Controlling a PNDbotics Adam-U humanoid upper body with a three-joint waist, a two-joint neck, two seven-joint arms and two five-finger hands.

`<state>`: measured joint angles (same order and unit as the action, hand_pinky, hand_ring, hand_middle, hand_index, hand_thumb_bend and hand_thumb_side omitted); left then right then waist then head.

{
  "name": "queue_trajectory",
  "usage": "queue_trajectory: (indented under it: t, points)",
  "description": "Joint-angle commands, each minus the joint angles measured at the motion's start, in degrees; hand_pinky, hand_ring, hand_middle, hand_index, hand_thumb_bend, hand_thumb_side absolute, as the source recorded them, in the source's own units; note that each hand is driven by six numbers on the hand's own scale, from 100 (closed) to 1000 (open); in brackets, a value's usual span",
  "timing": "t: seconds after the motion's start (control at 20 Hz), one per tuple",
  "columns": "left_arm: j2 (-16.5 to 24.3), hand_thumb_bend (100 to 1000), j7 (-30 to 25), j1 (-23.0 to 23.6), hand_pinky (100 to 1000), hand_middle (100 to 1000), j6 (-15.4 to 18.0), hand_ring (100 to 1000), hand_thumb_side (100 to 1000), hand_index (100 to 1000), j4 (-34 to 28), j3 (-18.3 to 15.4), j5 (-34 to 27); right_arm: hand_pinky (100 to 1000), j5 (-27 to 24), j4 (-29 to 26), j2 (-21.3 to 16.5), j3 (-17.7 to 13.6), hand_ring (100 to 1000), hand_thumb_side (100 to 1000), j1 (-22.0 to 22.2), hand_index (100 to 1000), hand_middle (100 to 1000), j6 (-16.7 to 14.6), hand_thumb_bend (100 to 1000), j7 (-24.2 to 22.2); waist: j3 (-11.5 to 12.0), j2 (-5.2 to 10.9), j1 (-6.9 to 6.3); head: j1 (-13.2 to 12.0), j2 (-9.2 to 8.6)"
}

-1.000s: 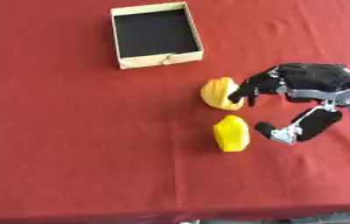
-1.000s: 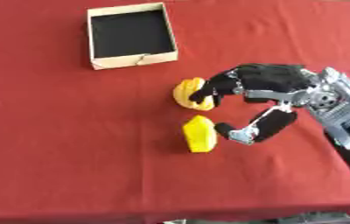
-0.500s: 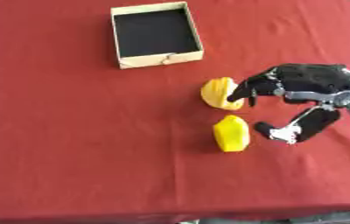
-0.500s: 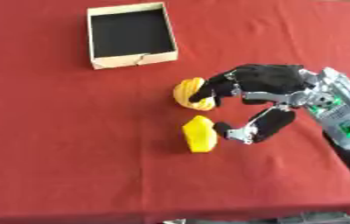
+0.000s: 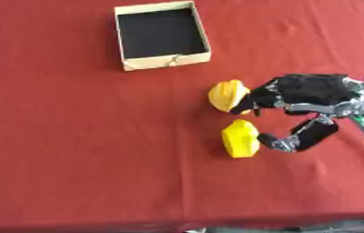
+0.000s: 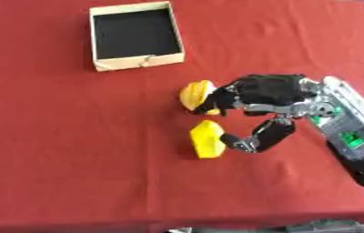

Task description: Pick up objects on the table and place them in the box.

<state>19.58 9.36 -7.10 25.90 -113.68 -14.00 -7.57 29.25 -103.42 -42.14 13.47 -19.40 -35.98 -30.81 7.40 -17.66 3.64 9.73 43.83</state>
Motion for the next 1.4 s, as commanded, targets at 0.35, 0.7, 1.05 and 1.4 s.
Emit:
queue_trajectory:
  t: [0.35, 0.7, 1.05, 1.4]
  points:
    - [0.54, 122, -0.66, -0.50, 861, 746, -0.06, 773, 724, 859, -0.91, -0.11, -0.39, 612, 2.00, 0.47, 0.13, 0.07, 593, 323, -0.29, 955, 774, -13.76, 100, -13.40, 0.16, 0.52, -0.25, 0.38, 0.29]
    - [0.41, 125, -0.74, -0.63, 862, 746, -0.18, 776, 726, 859, -0.91, -0.06, -0.68, 618, 6.58, 1.94, 0.39, 0.50, 600, 435, -0.34, 968, 798, -15.57, 100, -13.67, 0.40, 0.24, -0.06, 0.44, 0.29]
    - [0.22, 125, -1.10, -0.80, 862, 747, -0.23, 776, 726, 859, -0.91, 0.09, -0.89, 598, 9.39, 4.16, 1.00, 1.85, 587, 481, -0.09, 893, 679, -15.70, 100, -13.07, 0.74, -0.16, -0.05, 0.42, 0.29]
    - [0.05, 123, -1.35, -1.05, 862, 747, -0.27, 776, 724, 856, -0.91, 0.13, -1.07, 526, 6.62, 5.14, 1.27, 1.58, 550, 257, -0.07, 672, 467, -12.71, 100, -10.81, 0.96, -0.33, -0.07, 0.26, 0.29]
